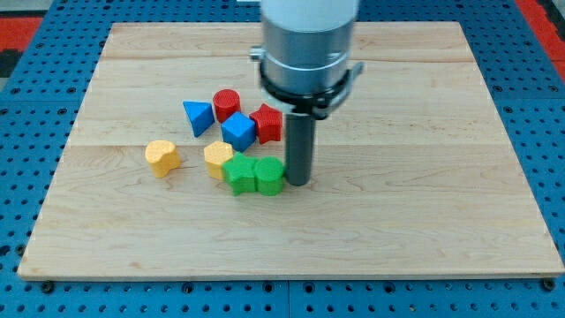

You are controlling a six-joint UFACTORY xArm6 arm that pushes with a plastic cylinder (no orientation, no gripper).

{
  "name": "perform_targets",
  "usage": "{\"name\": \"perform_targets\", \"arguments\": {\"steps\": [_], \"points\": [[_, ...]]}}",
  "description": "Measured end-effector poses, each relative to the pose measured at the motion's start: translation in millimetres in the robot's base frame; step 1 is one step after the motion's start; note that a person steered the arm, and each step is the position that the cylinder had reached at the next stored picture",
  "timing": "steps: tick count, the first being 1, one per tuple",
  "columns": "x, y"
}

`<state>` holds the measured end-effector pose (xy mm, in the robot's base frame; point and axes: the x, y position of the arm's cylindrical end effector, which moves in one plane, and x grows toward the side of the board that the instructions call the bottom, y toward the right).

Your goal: Slide the yellow hexagon to the top of the yellow heart

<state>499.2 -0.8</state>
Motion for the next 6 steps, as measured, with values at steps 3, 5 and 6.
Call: {"name": "perform_targets", "arguments": {"steps": [3, 5, 6], "points": [[0, -76], [-43, -100], [-65, -128]]}}
